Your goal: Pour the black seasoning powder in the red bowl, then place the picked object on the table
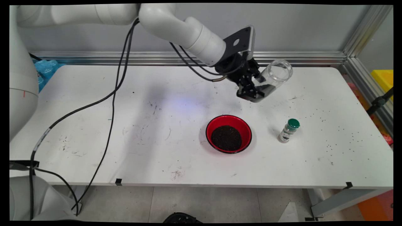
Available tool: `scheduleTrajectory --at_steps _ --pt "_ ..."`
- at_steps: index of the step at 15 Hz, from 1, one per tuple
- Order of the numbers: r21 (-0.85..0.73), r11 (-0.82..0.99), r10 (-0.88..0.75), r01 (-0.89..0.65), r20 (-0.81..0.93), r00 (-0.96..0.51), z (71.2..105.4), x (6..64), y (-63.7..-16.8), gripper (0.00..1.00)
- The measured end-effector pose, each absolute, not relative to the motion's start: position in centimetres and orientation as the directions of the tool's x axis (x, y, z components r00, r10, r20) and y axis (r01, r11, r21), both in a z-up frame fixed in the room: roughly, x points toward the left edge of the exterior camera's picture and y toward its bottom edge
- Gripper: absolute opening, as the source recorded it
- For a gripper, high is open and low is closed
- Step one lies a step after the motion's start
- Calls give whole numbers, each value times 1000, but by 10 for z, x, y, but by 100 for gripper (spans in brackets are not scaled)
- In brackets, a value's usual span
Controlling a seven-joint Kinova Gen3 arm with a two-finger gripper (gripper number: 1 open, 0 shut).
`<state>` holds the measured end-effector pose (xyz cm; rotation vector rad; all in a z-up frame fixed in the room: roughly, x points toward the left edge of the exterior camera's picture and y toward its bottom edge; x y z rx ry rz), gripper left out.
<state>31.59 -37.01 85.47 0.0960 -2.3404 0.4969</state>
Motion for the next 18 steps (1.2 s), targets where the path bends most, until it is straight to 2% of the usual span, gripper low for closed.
scheduleTrajectory --at_steps 18 --pt "-105 892 -182 -439 806 -563 808 273 -427 0"
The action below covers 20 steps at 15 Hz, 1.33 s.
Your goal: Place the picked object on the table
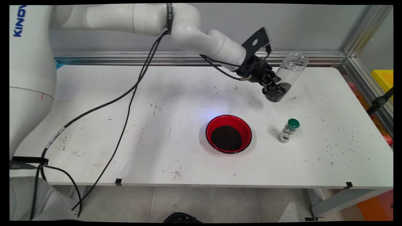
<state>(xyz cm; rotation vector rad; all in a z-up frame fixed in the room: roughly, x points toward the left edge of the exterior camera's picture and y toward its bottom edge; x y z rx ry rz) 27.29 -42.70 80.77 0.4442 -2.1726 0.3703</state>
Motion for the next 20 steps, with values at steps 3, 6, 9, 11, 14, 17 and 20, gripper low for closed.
scheduleTrajectory --at_steps 3,6,9,11,14,17,20 --pt "-78 885 -209 -460 815 -541 795 263 -436 0" --pt "-56 878 -232 -476 819 -524 783 256 -444 0" --pt "-38 871 -252 -489 821 -512 771 248 -450 0" --pt "-29 868 -262 -495 821 -508 764 245 -453 0" --pt "-19 865 -275 -501 818 -505 752 238 -459 0" --pt "-20 865 -277 -502 815 -509 743 233 -463 0" --pt "-30 868 -270 -496 809 -522 733 228 -467 0"
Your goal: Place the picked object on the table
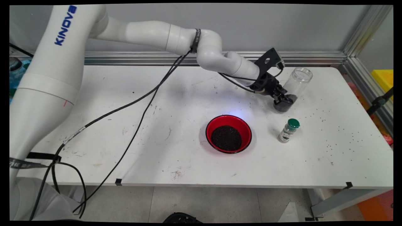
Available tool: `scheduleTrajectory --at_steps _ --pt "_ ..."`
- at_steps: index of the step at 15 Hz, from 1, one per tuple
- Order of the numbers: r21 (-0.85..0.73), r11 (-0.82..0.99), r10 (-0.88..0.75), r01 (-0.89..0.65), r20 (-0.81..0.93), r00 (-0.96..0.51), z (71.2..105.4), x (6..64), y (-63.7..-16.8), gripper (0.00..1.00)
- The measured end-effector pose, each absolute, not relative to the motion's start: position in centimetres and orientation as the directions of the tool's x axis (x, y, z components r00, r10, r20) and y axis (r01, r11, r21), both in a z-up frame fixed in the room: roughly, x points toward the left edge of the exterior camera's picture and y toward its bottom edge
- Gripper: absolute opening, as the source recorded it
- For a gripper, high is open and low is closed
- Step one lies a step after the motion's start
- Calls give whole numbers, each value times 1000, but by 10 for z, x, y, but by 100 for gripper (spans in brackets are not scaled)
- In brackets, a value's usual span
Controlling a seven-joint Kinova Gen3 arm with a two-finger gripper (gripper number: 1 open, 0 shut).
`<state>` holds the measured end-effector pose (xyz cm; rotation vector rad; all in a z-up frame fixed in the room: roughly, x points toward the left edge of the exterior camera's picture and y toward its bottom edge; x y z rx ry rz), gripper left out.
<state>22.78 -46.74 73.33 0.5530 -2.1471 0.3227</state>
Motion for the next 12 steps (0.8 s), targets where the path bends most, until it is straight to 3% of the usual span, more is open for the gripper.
scheduleTrajectory --at_steps 8,9,12 --pt "-45 865 -266 -500 803 -533 718 223 -474 0" --pt "-42 865 -267 -500 805 -529 718 223 -474 100" --pt "-39 867 -266 -497 806 -529 716 223 -473 100"
